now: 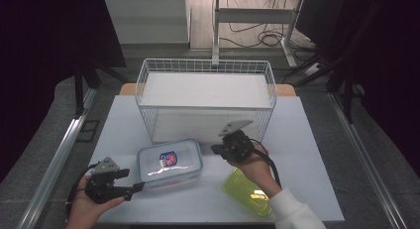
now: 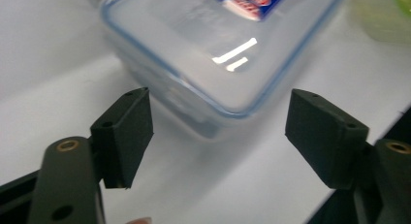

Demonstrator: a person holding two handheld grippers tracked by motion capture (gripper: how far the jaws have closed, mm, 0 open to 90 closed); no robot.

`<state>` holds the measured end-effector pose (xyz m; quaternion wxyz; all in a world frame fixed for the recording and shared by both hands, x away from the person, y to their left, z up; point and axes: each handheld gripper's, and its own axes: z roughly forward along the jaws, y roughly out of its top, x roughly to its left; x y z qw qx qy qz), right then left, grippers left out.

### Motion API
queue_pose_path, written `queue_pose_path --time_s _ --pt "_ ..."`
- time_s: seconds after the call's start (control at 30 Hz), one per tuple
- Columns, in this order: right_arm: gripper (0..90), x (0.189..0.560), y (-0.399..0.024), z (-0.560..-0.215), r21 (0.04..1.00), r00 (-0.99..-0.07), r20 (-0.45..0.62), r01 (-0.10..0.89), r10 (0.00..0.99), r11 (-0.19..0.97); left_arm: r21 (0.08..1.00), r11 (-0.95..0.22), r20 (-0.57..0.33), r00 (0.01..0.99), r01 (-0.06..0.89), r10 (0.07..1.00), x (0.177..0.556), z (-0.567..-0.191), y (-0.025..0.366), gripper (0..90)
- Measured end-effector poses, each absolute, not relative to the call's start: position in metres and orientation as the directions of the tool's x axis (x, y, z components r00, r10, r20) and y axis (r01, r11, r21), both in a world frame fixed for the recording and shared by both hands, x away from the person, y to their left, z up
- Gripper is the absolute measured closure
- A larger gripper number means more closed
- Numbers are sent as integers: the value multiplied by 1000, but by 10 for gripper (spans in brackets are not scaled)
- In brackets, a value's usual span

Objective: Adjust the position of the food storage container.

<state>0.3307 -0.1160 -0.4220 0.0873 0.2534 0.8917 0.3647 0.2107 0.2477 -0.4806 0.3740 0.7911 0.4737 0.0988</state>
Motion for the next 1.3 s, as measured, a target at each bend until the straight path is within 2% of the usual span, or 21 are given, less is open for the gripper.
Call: queue_pose_path --time_s 0.3,0.53,1.1,1.3 --pt "891 372 -64 -439 593 -885 -63 338 461 730 690 -254 -199 515 678 834 216 -482 255 241" --pt "891 389 -38 -446 573 -889 -140 288 437 768 708 -236 -197 508 666 839 214 -479 256 248" --pt "892 402 -17 -457 529 -900 -215 219 379 820 704 -232 -199 501 671 842 215 -482 260 249" --pt "893 400 -14 -457 496 -910 -274 144 311 857 714 -218 -201 493 665 846 214 -479 264 249"
